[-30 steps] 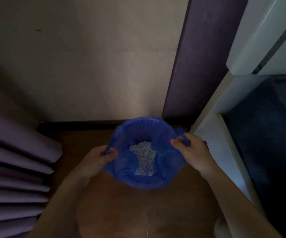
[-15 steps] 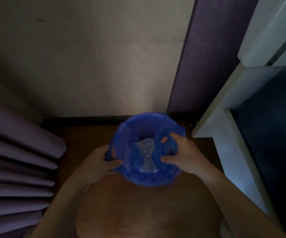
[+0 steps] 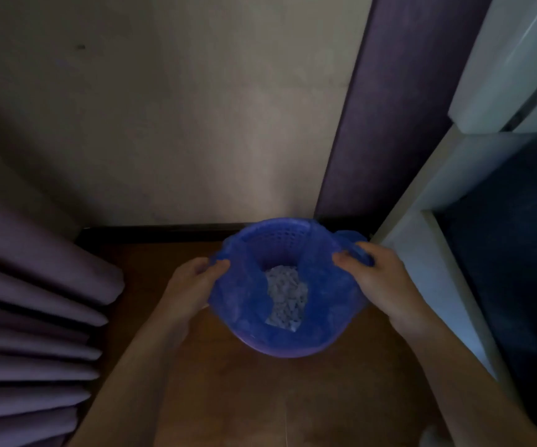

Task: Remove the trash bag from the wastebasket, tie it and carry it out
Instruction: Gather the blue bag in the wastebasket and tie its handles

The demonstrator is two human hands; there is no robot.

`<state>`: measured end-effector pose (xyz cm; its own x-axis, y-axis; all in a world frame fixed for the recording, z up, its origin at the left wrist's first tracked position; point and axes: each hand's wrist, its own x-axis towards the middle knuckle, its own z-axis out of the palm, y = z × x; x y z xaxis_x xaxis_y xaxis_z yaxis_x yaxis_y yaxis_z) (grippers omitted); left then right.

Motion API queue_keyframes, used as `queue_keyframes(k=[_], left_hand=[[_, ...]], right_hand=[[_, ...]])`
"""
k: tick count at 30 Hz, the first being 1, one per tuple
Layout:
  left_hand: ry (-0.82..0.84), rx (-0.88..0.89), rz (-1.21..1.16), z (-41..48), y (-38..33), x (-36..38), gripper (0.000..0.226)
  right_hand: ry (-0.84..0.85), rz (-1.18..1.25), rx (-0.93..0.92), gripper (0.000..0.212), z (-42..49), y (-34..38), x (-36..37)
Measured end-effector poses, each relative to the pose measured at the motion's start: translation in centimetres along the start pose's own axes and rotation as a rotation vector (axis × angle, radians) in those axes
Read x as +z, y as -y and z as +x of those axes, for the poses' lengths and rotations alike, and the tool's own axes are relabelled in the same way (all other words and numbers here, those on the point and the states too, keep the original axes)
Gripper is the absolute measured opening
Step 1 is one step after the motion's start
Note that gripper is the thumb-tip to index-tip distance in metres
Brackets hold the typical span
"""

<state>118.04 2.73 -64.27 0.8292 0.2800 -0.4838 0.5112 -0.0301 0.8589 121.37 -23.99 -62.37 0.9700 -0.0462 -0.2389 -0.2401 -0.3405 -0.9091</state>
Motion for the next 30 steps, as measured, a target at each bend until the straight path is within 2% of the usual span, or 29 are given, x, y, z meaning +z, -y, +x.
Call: queue_keyframes(k=[4, 8, 11, 13, 18, 21, 26, 28, 30], left_hand=[[-0.042, -0.002, 0.243, 3.1, -1.3, -0.9, 0.032], [-0.083, 0.058, 0.622, 5.9, -2.1, -1.3, 0.036], [-0.114, 0.054, 0.741, 6.8, -0.7, -1.5, 0.04], [-0.126, 0.105, 0.697, 6.9, -0.5, -1.5, 0.04], [-0.268, 0.456, 0.513, 5.0, -1.8, -0.9, 0.025], [-0.194, 0.566, 0.392, 3.4, -2.6, 0.3, 0.022], [-0.023, 0.776, 0.331, 0.6, -4.6, 2.1, 0.023], [0.026, 0.788, 0.278, 0.0, -5.0, 2.5, 0.025], [-0.028, 0.749, 0.208, 0.1, -5.1, 2.5, 0.023]], right_hand=[[0.004, -0.297, 0.106, 0.036, 0.7, 0.3, -1.4], [0.016, -0.686, 0.173, 0.052, 3.5, 0.5, -1.4], [-0.1, -0.801, 0.116, 0.045, 4.0, -0.2, -0.4], [-0.205, -0.775, 0.008, 0.041, 3.8, -0.3, 0.2], [-0.308, -0.602, -0.336, 0.033, 3.5, 0.7, 0.7], [-0.273, -0.528, -0.475, 0.032, 3.1, 1.5, 1.1], [-0.082, -0.338, -0.68, 0.038, 2.5, 2.6, 1.8], [-0.055, -0.276, -0.716, 0.044, 2.0, 2.9, 1.8], [-0.09, -0.168, -0.701, 0.04, 1.9, 3.1, 1.4]])
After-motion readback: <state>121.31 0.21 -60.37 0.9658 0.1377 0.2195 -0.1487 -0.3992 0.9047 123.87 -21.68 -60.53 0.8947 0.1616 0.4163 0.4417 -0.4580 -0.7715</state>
